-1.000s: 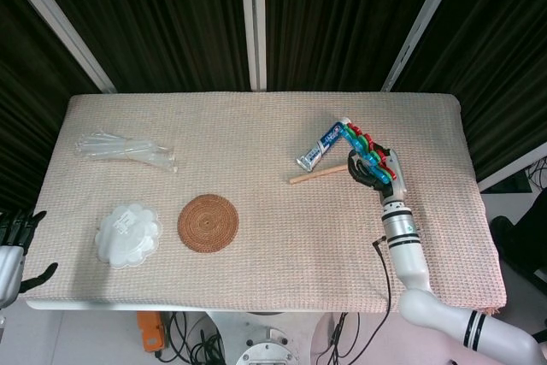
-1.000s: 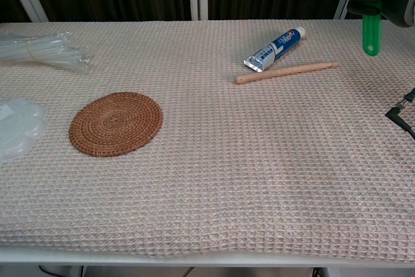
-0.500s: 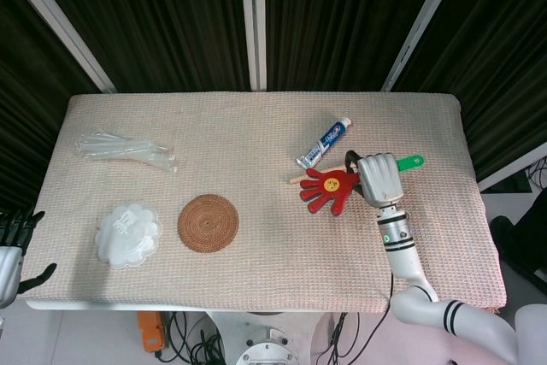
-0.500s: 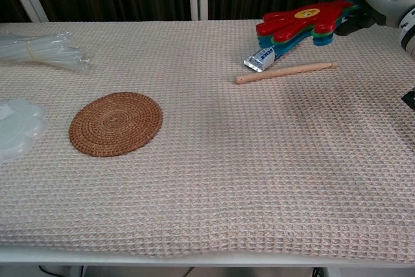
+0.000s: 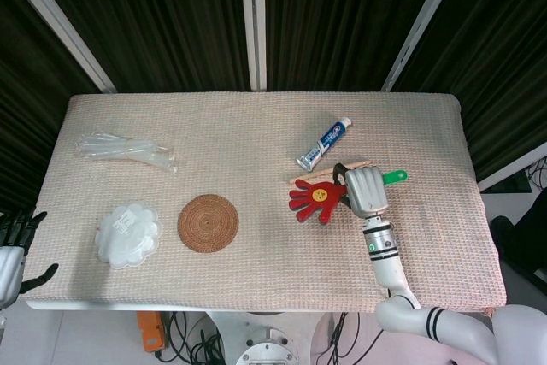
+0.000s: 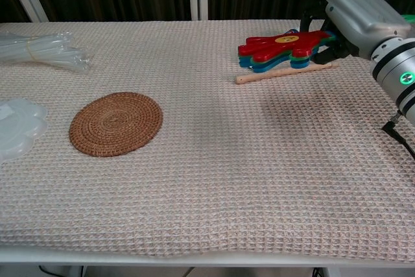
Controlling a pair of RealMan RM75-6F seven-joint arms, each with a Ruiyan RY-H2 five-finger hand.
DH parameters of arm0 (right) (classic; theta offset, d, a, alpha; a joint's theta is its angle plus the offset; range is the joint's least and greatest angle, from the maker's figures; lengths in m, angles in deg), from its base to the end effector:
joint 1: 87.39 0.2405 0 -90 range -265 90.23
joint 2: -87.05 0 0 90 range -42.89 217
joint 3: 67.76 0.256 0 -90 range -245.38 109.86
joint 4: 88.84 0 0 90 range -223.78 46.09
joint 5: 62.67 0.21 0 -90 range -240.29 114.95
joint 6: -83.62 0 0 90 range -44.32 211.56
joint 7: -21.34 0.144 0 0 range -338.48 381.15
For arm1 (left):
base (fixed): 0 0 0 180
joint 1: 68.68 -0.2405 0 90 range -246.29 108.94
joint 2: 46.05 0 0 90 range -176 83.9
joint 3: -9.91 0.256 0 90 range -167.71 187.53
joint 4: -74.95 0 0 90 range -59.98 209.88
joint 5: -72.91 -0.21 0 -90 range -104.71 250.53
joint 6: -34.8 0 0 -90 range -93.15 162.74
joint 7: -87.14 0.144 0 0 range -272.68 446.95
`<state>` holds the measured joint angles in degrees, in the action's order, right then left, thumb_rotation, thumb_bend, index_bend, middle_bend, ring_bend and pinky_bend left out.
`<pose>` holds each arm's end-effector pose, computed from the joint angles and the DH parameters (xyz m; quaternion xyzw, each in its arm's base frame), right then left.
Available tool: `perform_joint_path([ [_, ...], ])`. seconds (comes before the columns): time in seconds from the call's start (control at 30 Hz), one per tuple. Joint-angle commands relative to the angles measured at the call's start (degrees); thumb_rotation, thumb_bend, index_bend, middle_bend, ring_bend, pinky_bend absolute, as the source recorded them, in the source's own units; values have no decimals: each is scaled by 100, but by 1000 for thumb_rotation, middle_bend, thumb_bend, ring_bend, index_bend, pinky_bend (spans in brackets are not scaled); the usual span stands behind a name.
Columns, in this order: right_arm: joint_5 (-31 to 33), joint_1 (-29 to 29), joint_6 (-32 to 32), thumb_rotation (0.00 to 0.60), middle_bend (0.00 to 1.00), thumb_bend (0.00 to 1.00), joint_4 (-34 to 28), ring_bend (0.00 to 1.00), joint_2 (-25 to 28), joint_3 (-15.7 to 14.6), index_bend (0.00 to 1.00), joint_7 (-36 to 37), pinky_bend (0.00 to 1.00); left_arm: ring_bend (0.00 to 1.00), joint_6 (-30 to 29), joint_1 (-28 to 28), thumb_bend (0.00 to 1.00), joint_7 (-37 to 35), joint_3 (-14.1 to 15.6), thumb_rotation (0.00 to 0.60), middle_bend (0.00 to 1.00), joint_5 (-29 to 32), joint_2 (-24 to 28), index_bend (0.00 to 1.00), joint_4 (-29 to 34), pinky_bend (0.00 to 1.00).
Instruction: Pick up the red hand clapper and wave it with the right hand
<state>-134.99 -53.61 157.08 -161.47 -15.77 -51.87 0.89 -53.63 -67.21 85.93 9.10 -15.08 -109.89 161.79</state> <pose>-0.1621 -0.3354 -0.0196 0.6203 -0.3467 0.4641 0.5288 -0.3342 0.1555 0.1711 -0.6023 -0.3664 -0.3613 0.6103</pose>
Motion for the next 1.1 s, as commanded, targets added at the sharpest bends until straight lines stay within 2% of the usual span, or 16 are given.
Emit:
perform_joint_path([
  [0.03,204,-49,-137,600,1000,849,153,1000,-255,-53,1000,88,1000,0,-10,-12,174,-20,5,600,6,2,-1,108,-17,64],
  [0.3,238,-28,-299,600,1000,789,445,1000,-498,-104,1000,304,1000,0,-44,-69,174,-162,20,600,6,38,-9,108,-123,63],
  [0.4,364,-44,-527,600,995,688,326,994,-435,-138,972,334,1000,0,-47,-78,175,-209,22,600,6,43,-28,108,-169,64],
  [0.47,566,-64,-782,600,936,557,115,937,-312,-169,858,234,1000,0,-42,-81,175,-223,23,600,6,48,-36,108,-189,63],
  [0.53,782,-72,-1012,600,806,451,-128,814,-164,-197,686,61,994,0,-37,-83,175,-237,21,600,6,55,-40,108,-204,63],
  [0.6,960,-65,-1180,600,607,360,-392,594,4,-230,463,-155,884,0,-26,-77,175,-243,18,600,6,58,-45,108,-210,64],
  [0.7,1192,-23,-1398,600,270,235,-752,222,256,-293,136,-488,561,0,-24,-66,175,-220,15,600,6,41,-44,108,-199,64],
  [0.73,1267,8,-1477,600,158,197,-903,110,367,-321,55,-628,448,0,-26,-65,175,-209,13,600,6,38,-43,107,-190,64],
  [0.77,1314,29,-1535,600,95,178,-1019,57,452,-340,20,-707,376,0,-25,-64,175,-203,12,600,6,39,-42,107,-184,63],
  [0.83,1379,61,-1605,600,5,134,-1232,0,607,-375,0,-828,197,0,-24,-62,175,-192,9,600,6,41,-42,107,-173,63],
  [0.9,1489,85,-1682,600,0,100,-1483,0,787,-417,0,-936,106,0,-21,-62,175,-183,9,600,6,41,-43,108,-165,63],
  [1.1,1703,99,-1708,600,0,86,-2126,0,1280,-490,0,-1063,4,0,-14,-53,175,-157,7,600,6,33,-40,108,-146,63],
])
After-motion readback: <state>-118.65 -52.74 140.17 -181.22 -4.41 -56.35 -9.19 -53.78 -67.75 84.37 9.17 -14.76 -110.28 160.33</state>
